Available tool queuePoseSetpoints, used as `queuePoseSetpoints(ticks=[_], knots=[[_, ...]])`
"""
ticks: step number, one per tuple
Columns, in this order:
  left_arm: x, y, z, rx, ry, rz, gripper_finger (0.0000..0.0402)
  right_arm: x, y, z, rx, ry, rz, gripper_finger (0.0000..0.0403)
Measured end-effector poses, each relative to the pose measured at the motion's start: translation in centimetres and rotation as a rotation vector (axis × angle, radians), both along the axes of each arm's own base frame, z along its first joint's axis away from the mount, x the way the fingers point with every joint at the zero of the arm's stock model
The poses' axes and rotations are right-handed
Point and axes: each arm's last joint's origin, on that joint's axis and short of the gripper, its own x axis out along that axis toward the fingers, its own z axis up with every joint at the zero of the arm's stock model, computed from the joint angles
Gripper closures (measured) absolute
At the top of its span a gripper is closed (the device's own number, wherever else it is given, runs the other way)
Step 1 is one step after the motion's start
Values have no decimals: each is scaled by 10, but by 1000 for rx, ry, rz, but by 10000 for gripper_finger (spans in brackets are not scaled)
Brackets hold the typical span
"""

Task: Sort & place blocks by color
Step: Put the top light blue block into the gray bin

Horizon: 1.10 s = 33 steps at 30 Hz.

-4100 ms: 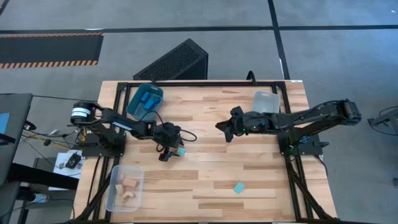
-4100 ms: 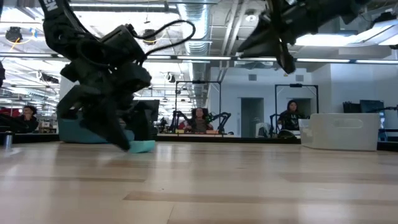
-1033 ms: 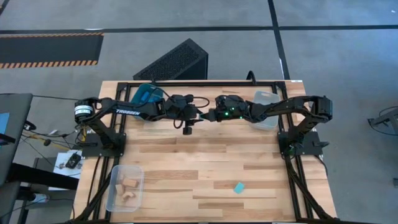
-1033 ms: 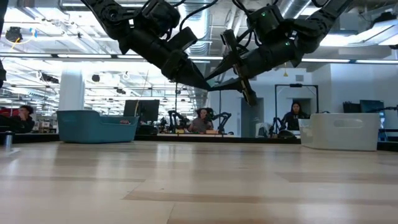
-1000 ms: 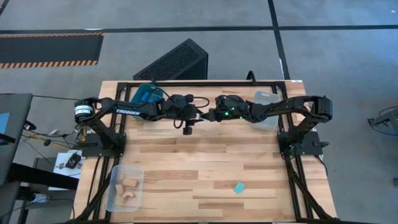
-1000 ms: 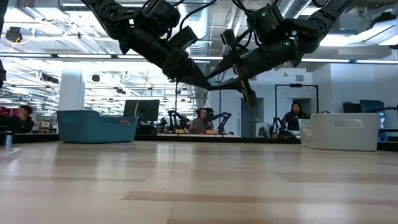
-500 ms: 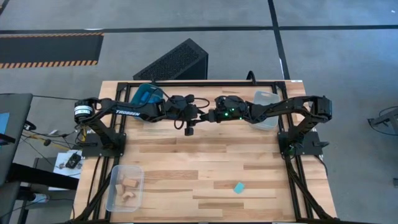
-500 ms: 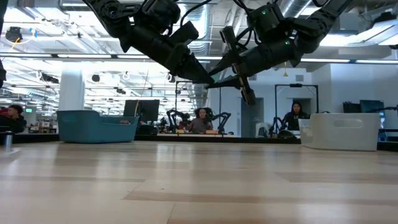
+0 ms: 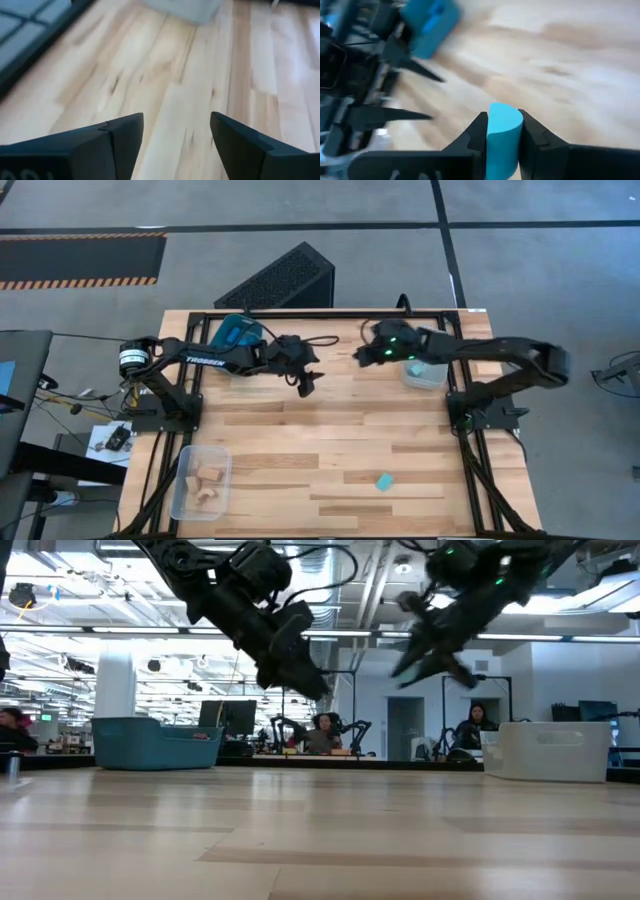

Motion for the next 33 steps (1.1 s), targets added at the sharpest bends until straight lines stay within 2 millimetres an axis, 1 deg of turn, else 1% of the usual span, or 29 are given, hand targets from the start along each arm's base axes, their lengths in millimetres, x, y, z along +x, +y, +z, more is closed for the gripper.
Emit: queuePoseSetpoints(ticks=[3, 7, 10, 15, 17, 19, 22, 25, 29, 31, 33], knots=[[-5, 2, -5, -38, 63, 28, 172, -34, -2, 14, -52, 119, -73, 330], [-10, 2, -11, -76, 126, 52, 171, -75, 2, 22, -56, 274, -175, 328], [-10, 2, -11, -80, 136, 57, 172, -98, 9, 22, -54, 401, -223, 328], [-11, 4, -11, -2, 153, 91, 172, -127, 22, 17, -51, 661, -364, 327], [-11, 5, -11, 17, 158, 104, 172, -132, 24, 15, -53, 716, -406, 327], [-11, 5, -11, 18, 158, 109, 173, -132, 24, 10, -51, 728, -417, 327], [-11, 5, -11, -21, 144, 144, 173, -131, 24, -2, -44, 743, -414, 326], [-12, 5, -12, -71, 133, 183, 173, -131, 24, -18, -21, 762, -428, 319], [-16, 4, -12, -169, 149, 211, 173, -133, 27, -33, 6, 769, -439, 296], [-21, 3, -5, -195, 149, 224, 173, -134, 30, -37, 9, 774, -436, 280], [-29, 3, 6, -177, 141, 256, 173, -133, 31, -38, -2, 779, -424, 263]])
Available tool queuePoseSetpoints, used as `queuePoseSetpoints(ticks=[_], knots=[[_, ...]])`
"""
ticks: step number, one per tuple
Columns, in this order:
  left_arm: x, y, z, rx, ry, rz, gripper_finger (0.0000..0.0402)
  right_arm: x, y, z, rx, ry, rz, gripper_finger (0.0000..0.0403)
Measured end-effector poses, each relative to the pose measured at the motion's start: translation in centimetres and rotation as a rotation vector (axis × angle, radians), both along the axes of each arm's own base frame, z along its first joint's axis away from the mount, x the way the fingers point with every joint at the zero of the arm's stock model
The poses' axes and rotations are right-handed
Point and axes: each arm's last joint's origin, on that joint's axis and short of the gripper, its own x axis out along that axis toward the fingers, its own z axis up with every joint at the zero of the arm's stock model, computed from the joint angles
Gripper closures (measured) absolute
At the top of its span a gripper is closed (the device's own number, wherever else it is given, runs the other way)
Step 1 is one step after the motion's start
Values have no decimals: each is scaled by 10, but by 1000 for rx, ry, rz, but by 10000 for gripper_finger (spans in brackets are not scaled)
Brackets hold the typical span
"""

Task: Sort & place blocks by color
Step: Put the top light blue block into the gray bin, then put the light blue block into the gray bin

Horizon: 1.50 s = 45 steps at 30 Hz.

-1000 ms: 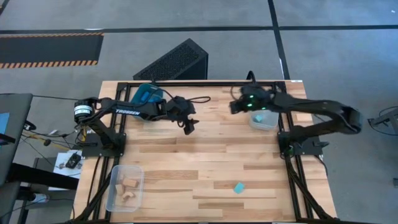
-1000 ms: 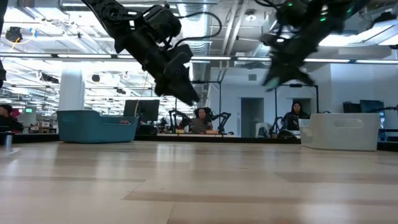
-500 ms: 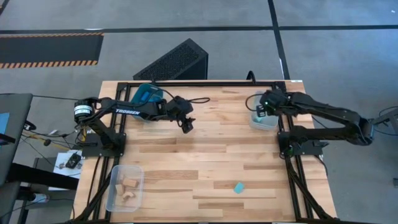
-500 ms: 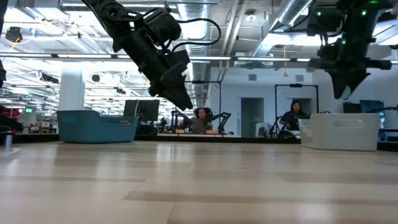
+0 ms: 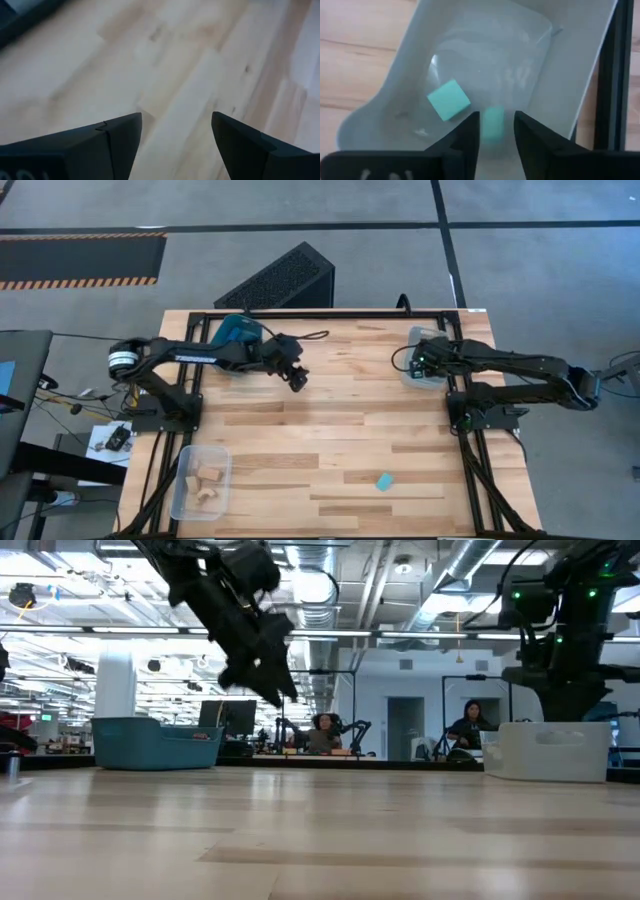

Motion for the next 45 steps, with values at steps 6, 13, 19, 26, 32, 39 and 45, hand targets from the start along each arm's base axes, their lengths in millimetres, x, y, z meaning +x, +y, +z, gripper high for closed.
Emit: queuePoseSetpoints(ticks=[6, 13, 19, 26, 32, 39, 45], knots=[[-24, 4, 51, 140, -155, 66, 173, 8, -3, 6, -74, -83, 71, 220], [-45, 1, 95, 224, -365, -81, 173, 44, 1, 48, -321, -588, 407, 216], [-43, -7, 108, 262, -470, -141, 173, 65, 7, 101, -505, -1005, 635, 242], [-47, -10, 125, 286, -601, -128, 173, 85, 8, 152, -488, -1076, 816, 260], [-36, -12, 102, 229, -539, -155, 173, 101, 14, 126, -259, -849, 867, 269], [-17, -35, 80, 141, -484, -264, 173, 129, 53, 83, -7, -753, 915, 269], [-26, -36, 100, 251, -564, -185, 173, 150, 33, 118, -204, -922, 754, 270]])
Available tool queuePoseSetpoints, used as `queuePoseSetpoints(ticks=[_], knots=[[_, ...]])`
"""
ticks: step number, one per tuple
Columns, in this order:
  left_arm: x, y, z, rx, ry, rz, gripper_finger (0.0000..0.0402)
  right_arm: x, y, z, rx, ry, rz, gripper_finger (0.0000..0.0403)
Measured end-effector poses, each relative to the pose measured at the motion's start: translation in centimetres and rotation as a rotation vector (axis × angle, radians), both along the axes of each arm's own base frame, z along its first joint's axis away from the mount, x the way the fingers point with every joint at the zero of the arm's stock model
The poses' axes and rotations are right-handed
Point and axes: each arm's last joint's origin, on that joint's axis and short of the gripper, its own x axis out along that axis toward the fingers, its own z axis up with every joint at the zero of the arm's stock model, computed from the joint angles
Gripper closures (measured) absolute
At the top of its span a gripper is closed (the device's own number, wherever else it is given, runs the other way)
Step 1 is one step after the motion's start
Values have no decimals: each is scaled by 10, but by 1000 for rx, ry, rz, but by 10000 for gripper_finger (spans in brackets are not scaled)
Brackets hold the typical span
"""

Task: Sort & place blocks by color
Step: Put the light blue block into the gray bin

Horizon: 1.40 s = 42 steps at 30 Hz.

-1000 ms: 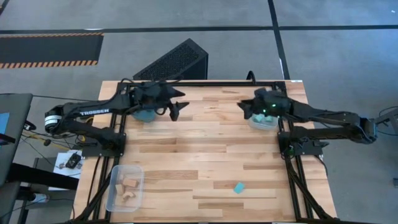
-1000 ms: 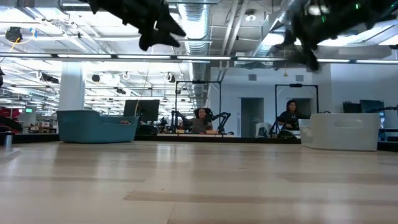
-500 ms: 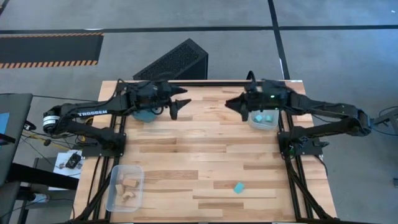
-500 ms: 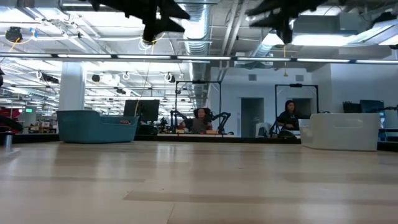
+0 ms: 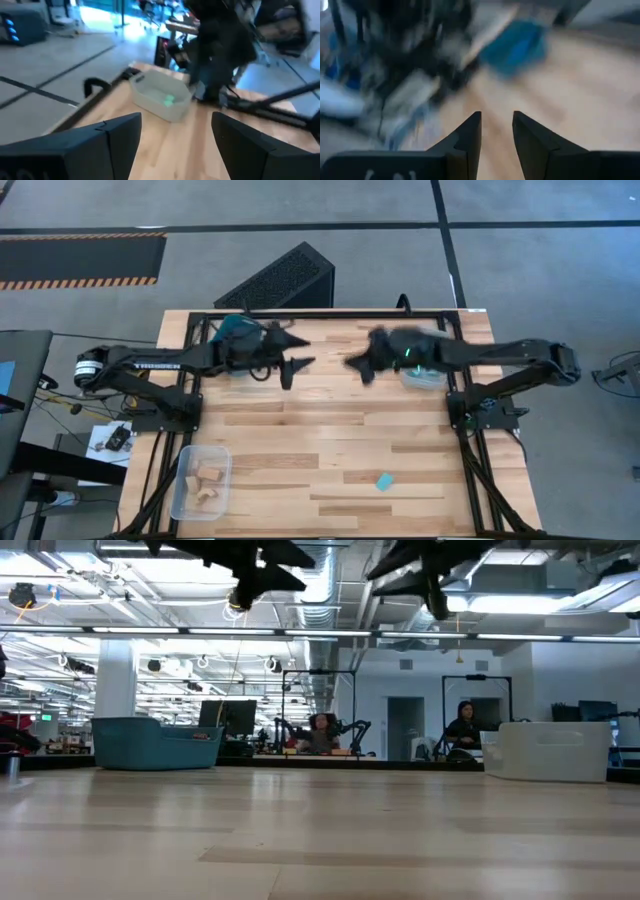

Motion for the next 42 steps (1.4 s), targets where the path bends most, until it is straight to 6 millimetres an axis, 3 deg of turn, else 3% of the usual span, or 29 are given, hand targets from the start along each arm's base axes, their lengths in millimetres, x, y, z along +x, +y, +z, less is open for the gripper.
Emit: queuePoseSetpoints(ticks=[4, 8, 13, 16, 21, 28, 34, 38, 42], knots=[[-10, 10, 14, 3, -83, 16, 173, -8, -21, 27, -74, -54, -99, 269], [-7, 8, 10, -24, -61, -62, 173, -20, -16, 15, -68, 93, -77, 270], [8, -16, -6, -49, 8, -217, 173, -15, 24, -26, 9, 261, 53, 271], [11, -32, -11, -32, 39, -253, 173, -17, 53, -53, 81, 404, 41, 271], [22, -47, -17, 12, 37, -275, 173, -22, 99, -72, 149, 501, -35, 271], [58, -61, -54, -45, 16, -376, 173, -44, 150, -84, 238, 582, -28, 271], [88, -80, -90, 6, -62, -401, 173, -78, 165, -95, 143, 800, -44, 271], [108, -91, -126, 52, -5, -429, 173, -87, 175, -97, 107, 818, 13, 269], [125, -106, -155, 24, 54, -473, 173, -95, 194, -112, 156, 783, 182, 273]])
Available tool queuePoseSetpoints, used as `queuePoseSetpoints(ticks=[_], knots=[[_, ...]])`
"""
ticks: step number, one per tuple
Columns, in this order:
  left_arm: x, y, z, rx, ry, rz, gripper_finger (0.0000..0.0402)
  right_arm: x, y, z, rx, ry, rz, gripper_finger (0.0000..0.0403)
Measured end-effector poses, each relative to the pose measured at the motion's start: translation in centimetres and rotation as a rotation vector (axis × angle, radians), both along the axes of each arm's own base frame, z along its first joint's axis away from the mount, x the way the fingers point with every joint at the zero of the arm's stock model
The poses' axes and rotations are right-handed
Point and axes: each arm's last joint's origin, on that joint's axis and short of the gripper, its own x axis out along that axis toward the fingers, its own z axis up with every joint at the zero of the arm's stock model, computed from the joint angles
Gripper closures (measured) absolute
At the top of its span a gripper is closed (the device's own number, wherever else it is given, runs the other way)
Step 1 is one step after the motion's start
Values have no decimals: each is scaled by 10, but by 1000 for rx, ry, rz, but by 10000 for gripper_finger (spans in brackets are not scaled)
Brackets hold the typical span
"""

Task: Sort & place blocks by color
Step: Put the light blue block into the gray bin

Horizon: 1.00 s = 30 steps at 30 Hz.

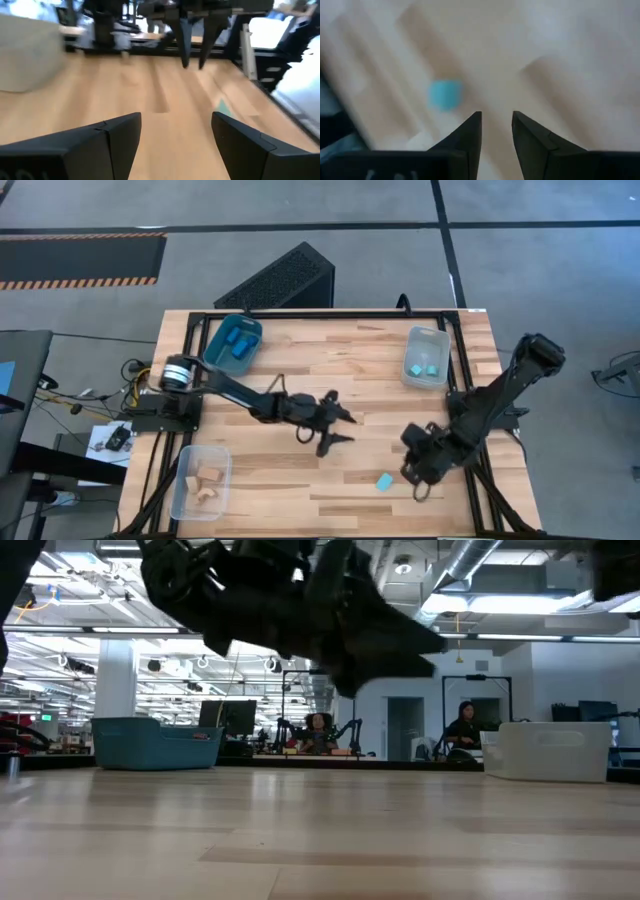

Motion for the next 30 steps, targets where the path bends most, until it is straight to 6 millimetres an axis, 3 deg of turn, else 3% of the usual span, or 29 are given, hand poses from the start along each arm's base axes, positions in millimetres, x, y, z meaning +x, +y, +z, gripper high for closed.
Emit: queuePoseSetpoints(ticks=[5, 10, 12, 22, 30], knots=[[15, -24, -19, -98, 51, -18, 173, -23, 29, -17, 120, -112, 114, 287], [21, -47, -19, -97, 55, 13, 173, -44, 51, -37, 127, -112, 261, 304], [20, -54, -19, -81, 72, 25, 173, -43, 58, -48, 97, -103, 330, 307], [13, -78, -21, -132, 115, 77, 173, 10, 47, -81, -18, -150, 431, 310], [4, -89, -10, -106, 143, 152, 173, 52, 0, -71, -219, -260, 328, 310]])
